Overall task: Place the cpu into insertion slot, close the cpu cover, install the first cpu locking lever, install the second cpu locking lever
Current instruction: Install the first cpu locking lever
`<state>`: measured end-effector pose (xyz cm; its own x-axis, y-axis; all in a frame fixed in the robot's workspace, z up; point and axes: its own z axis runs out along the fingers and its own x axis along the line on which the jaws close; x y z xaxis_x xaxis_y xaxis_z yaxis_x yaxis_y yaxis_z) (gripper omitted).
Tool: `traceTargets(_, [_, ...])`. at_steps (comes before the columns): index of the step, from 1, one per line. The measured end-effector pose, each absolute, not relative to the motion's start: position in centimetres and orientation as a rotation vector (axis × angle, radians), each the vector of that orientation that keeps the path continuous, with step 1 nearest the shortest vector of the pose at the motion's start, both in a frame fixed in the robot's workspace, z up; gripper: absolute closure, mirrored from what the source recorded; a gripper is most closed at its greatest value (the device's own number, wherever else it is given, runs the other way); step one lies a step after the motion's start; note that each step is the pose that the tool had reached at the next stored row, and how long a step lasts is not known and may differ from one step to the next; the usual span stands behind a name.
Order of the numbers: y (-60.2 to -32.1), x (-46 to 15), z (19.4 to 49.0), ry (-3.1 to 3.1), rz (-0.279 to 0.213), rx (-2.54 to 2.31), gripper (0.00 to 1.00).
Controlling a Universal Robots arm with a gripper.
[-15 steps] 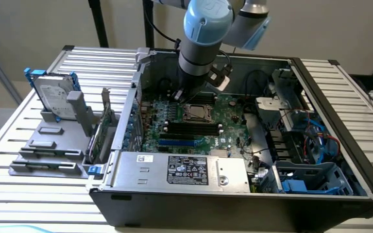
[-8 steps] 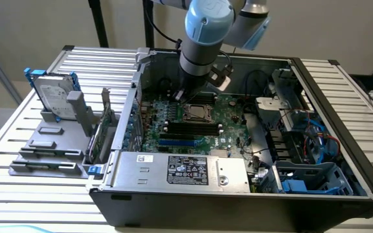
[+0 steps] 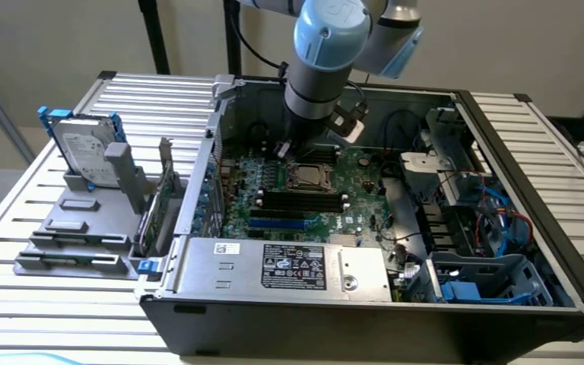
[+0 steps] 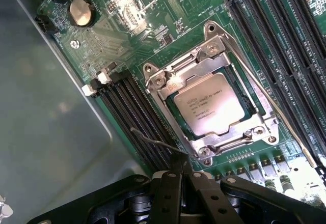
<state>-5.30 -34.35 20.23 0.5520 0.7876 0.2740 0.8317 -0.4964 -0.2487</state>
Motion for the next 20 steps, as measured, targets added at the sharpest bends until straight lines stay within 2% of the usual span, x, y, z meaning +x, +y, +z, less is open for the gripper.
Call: traceTargets(20, [-33.7,-4.1,20.1,-1.340,-0.155,-2.467,0.89])
